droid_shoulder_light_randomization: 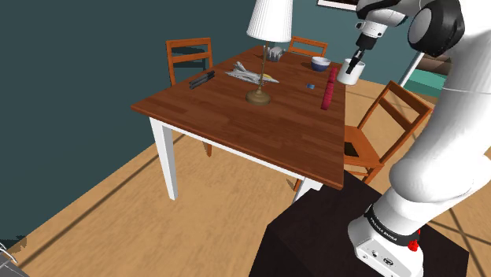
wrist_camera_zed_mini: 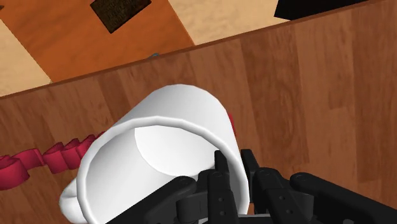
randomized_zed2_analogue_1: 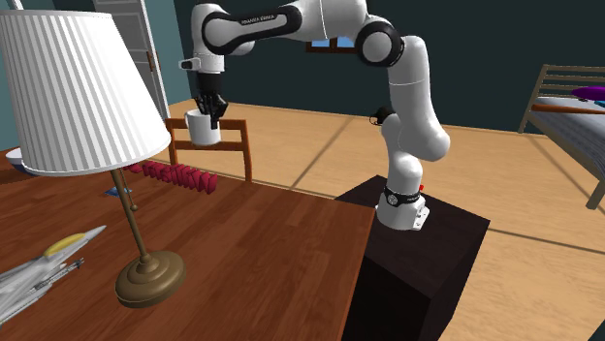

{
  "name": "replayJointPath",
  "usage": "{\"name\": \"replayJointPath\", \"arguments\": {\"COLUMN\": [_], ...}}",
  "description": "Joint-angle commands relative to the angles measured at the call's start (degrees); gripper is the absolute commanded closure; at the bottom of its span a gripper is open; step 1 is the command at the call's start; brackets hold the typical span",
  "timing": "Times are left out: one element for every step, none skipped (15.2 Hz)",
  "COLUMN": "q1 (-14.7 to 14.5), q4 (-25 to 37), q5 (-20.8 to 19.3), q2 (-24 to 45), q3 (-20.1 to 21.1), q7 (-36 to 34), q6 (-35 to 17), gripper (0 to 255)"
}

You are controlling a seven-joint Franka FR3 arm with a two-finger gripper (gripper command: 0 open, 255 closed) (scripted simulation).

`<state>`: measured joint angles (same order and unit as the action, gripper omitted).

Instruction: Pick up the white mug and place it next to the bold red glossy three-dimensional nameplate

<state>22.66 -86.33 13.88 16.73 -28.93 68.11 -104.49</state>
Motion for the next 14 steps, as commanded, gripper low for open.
{"name": "replayJointPath", "arguments": {"q1": [2.95,4.56,6.27,8.12,10.08,12.25,14.70,17.65,17.20,16.77,16.37,16.01,15.67,15.36], "q4": [6.07,9.36,12.90,16.77,21.04,25.86,31.50,38.77,36.97,35.35,33.84,32.44,31.13,29.89], "q5": [2.32,3.41,4.49,5.55,6.63,7.71,8.80,9.98,9.77,9.64,9.55,9.48,9.43,9.39], "q2": [4.55,6.88,9.32,11.89,14.63,17.62,20.97,25.10,24.55,24.10,23.72,23.39,23.11,22.86], "q3": [-0.30,-0.29,-0.21,-0.04,0.17,0.50,0.98,1.65,1.65,1.58,1.50,1.43,1.38,1.33], "q7": [2.57,3.58,4.49,5.28,5.93,6.42,6.68,6.61,6.84,7.08,7.30,7.51,7.71,7.90], "q6": [2.32,3.61,5.02,6.56,8.28,10.22,12.49,15.43,14.26,13.17,12.12,11.13,10.16,9.23], "gripper": [255,255,255,255,255,255,255,255,255,255,255,255,255,255]}}
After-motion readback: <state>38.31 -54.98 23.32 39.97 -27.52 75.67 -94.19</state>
